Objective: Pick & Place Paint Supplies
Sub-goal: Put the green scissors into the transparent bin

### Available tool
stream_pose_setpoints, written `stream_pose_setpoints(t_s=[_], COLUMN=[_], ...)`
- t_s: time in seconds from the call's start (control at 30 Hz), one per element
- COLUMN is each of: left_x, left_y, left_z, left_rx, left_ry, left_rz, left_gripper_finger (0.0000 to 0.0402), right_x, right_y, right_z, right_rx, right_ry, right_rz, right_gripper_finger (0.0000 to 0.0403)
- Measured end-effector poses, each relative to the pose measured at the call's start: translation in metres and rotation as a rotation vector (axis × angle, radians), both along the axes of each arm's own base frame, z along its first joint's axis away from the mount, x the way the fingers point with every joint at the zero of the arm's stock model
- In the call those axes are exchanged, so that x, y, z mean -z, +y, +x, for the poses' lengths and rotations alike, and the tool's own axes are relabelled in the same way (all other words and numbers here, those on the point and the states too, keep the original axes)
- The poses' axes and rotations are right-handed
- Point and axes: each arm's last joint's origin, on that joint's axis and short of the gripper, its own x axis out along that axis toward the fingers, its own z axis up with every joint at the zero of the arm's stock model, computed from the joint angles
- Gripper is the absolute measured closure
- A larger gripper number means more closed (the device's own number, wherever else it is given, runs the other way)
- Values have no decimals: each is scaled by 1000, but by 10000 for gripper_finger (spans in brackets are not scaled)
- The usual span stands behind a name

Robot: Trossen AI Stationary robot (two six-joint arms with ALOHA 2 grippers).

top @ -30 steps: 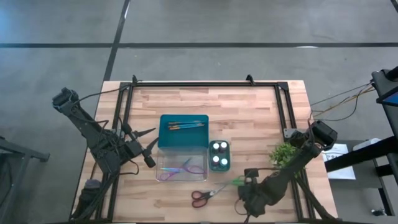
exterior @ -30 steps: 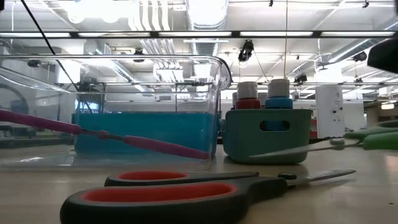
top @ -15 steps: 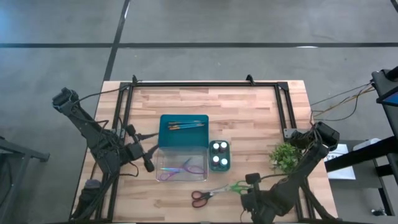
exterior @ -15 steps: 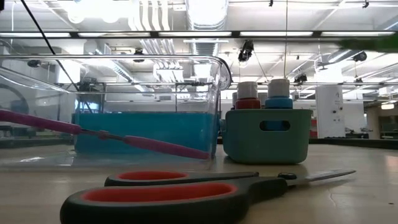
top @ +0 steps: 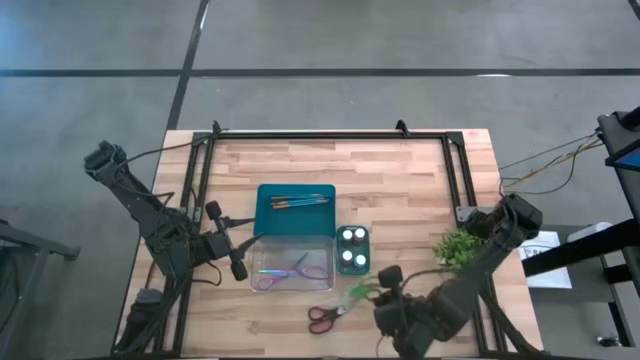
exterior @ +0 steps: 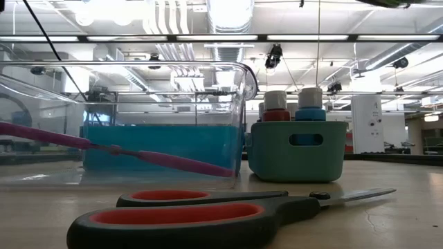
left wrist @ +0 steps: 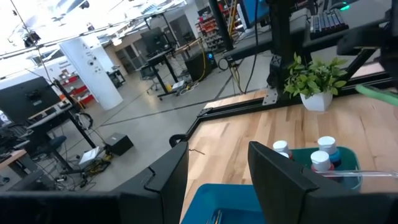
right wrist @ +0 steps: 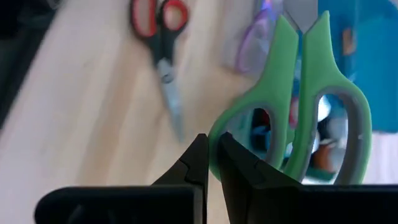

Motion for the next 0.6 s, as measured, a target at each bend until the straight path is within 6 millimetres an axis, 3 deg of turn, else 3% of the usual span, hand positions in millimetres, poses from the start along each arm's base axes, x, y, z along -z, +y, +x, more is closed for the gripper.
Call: stream_pose_setpoints(t_s=[0.23, 0.6], left_x=[0, 0], left_y=[0, 0], left_z=[0, 0], left_rx=[0, 0], left_ry=[1, 2], left_rz=[2, 3], left_gripper_finger=[229, 229], right_x=[-7, -19], right_y=[-26, -58], right_z=[28, 83], right_rx=[-26, -151], right_ry=[6, -146], right_rz=[-67, -15], right_gripper_finger=[386, 386])
